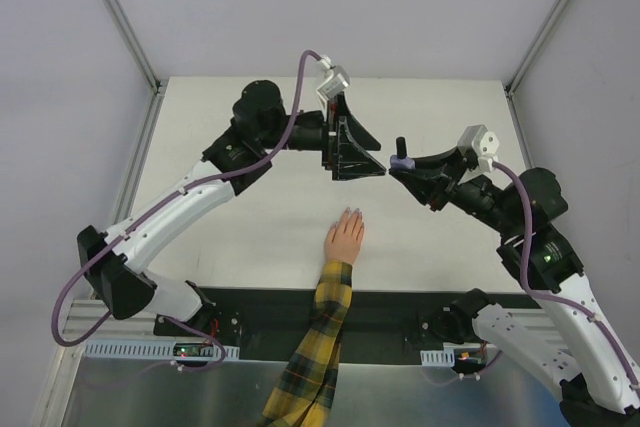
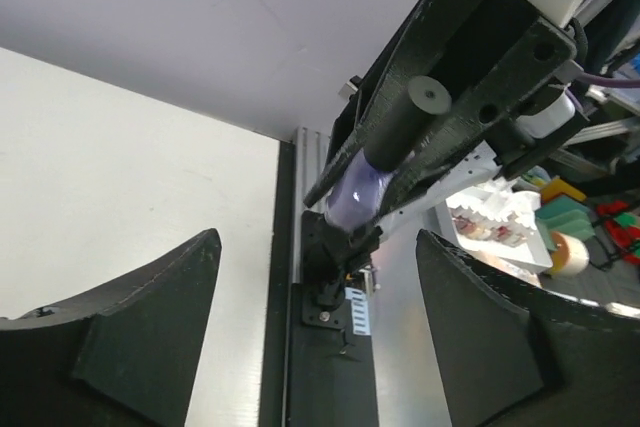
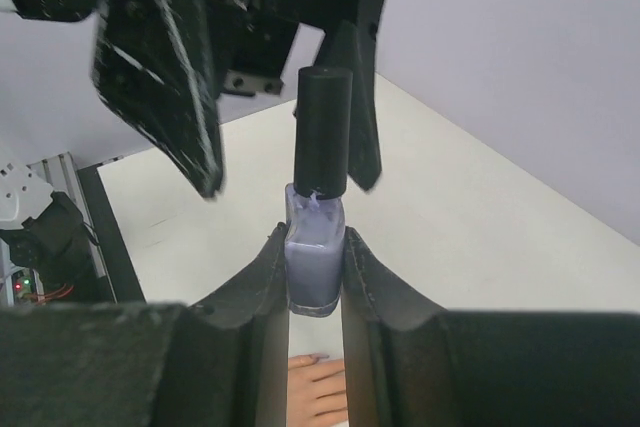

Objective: Paint the nails

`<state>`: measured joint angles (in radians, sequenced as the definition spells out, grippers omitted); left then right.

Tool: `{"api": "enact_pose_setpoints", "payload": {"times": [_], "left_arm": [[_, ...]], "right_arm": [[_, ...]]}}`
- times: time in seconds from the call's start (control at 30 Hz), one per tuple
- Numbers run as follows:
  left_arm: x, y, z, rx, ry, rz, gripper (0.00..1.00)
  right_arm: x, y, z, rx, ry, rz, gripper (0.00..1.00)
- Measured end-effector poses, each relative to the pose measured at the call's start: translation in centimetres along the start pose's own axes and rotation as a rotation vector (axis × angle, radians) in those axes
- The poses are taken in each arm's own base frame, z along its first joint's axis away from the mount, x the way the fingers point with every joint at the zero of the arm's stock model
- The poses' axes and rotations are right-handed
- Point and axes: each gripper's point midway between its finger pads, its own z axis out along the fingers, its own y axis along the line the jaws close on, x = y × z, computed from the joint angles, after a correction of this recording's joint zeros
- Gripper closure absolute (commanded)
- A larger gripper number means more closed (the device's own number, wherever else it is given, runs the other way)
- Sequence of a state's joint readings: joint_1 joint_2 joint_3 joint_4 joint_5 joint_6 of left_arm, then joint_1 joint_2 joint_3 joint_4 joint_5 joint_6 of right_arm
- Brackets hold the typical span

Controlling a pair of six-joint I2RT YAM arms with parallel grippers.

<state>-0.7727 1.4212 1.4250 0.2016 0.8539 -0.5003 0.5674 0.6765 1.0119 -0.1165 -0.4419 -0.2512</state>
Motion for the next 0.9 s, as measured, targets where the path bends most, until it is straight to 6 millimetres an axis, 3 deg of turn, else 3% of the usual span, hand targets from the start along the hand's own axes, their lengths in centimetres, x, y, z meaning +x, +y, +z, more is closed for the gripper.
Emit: {"api": "enact_pose_setpoints", "payload": {"times": [0.1, 0.27, 0.4, 0.53, 0.73, 0.9], "left_arm": [[-1.2, -0.8, -1.9, -0.032, -0.035, 0.039, 0.15], [-3.7, -3.0, -4.1, -0.094, -0.122, 0.101, 0.22], [-6.2, -3.5, -2.8, -0.208, -0.205, 0.114, 0.19], [-7.1, -4.1, -0.8, -0.317, -0.253, 0.145, 0.20], [-8.6, 0.3, 0.2, -0.571, -0.307, 0.130, 0.28], [-8.1, 2.8, 2.1, -0.664, -0.288, 0.117, 0.34]], "right_arm": [[0.0, -0.2, 0.0, 0.008, -0.002, -0.016, 1.00], [0.0, -1.2, 0.0, 0.059, 0.001, -0.022, 1.00], [0.3, -2.5, 0.2, 0.130, 0.010, -0.012, 1.00], [0.6, -3.8, 0.2, 0.198, 0.019, -0.002, 1.00], [1.0, -4.6, 0.3, 0.239, 0.030, 0.010, 1.00], [1.0, -4.7, 0.3, 0.249, 0.030, 0.012, 1.00]]}}
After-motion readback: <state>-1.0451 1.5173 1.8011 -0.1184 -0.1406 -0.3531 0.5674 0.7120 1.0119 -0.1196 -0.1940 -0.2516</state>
